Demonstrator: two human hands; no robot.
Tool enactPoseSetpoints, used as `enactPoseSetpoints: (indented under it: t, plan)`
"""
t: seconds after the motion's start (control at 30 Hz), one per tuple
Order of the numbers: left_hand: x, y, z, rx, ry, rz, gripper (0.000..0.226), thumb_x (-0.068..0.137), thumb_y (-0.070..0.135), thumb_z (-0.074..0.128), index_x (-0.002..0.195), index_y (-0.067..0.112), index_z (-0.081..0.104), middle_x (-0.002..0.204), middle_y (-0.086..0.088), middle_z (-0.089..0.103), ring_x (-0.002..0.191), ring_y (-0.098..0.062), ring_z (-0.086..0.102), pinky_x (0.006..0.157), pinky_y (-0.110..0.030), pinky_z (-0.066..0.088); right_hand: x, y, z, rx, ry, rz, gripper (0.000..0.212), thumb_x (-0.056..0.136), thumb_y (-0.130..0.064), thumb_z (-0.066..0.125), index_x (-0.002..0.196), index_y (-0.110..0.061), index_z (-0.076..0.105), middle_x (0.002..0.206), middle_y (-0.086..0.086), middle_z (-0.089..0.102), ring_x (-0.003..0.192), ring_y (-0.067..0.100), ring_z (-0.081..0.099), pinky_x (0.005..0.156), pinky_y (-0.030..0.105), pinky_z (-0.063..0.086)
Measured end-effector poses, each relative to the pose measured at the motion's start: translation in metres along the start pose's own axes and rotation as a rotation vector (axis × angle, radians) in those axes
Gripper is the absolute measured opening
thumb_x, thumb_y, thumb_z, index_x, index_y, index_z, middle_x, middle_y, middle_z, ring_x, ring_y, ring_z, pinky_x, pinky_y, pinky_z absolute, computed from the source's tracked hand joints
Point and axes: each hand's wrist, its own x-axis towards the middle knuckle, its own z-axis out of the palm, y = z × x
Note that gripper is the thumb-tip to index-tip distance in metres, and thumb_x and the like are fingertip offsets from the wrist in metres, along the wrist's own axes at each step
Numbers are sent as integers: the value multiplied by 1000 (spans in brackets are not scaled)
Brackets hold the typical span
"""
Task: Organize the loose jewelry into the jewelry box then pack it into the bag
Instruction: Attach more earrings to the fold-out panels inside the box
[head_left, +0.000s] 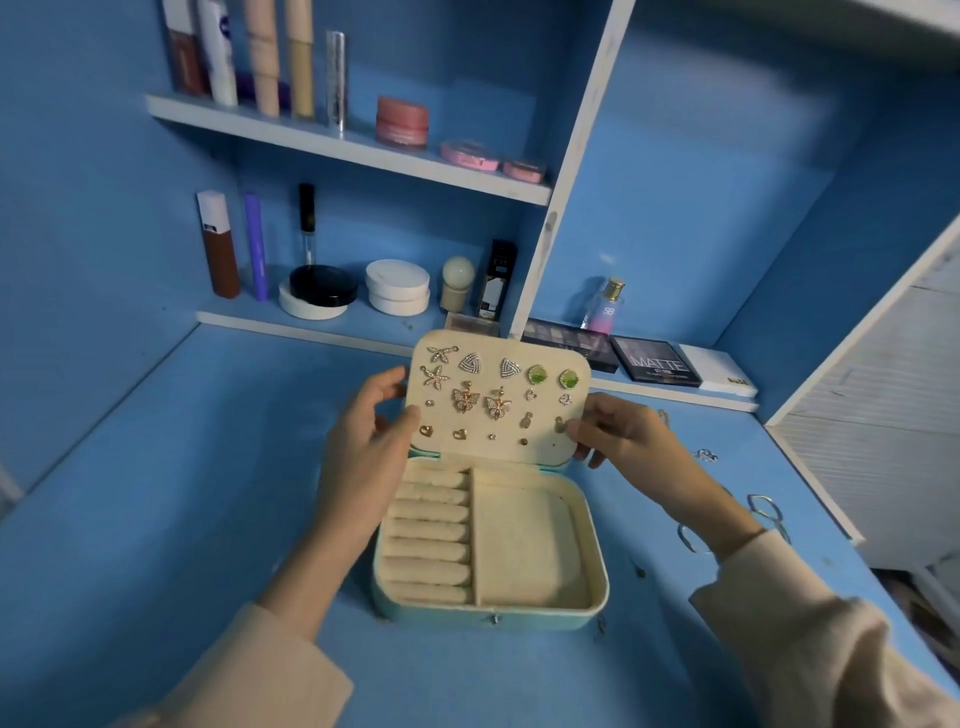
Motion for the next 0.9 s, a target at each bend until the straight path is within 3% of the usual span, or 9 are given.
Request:
enactPoseSetpoints:
  t: [0.13, 0.2, 0.33, 0.47, 0.7, 0.83, 0.9]
  plan:
    - [5, -11, 2, 27, -42, 58, 25, 93, 6, 53, 110, 22, 61, 97, 10, 65, 74, 12, 59, 62, -5, 43, -2, 2, 0, -1, 19, 35, 14, 91, -5, 55, 99, -12, 64, 69, 0, 64, 58, 5, 57, 58, 22, 49]
    - [5, -12, 1, 14, -39, 77, 26, 93, 4, 53, 107, 25, 60, 94, 11, 64, 72, 13, 58, 59, -3, 41, -8, 3, -5, -44, 15, 32, 22, 91, -4, 56, 106, -18, 63, 72, 3, 67, 59, 6, 57, 59, 21, 50]
    - [9, -17, 0, -26, -42, 96, 31, 91, 1, 55, 105, 28, 60, 90, 8, 64, 68, 9, 58, 61, -5, 42, -28, 7, -21, -339, -34, -9, 18, 87, -12, 63, 94, -29, 63, 76, -1, 66, 66, 6, 58, 62, 14, 45]
    - [11, -21, 0, -35, -40, 94, 31, 91, 3, 56, 105, 30, 61, 90, 8, 64, 71, 5, 58, 65, -10, 43, -47, 9, -35, -570, -242, 32, 12, 82, -25, 70, 80, -35, 62, 74, -14, 65, 70, 0, 58, 65, 11, 42]
    - [12, -22, 0, -37, -36, 85, 37, 91, 5, 57, 97, 41, 60, 90, 12, 63, 67, 8, 56, 63, -9, 42, -66, 7, -39, -686, -354, 121, 16, 74, -42, 72, 83, -31, 65, 81, -13, 64, 78, 3, 59, 74, 23, 49]
    - [11, -22, 0, -47, -40, 88, 39, 91, 5, 56, 96, 44, 59, 90, 10, 64, 76, -5, 57, 71, -22, 43, -67, 3, -37, -711, -378, 115, 14, 74, -41, 74, 79, -33, 63, 81, -13, 63, 77, 2, 58, 73, 19, 48]
    - [11, -22, 0, -52, -42, 87, 38, 91, 4, 56, 97, 41, 60, 90, 9, 65, 77, -8, 58, 72, -22, 44, -67, 2, -36, -712, -378, 121, 13, 74, -40, 74, 75, -35, 61, 80, -13, 62, 77, 1, 58, 71, 17, 47]
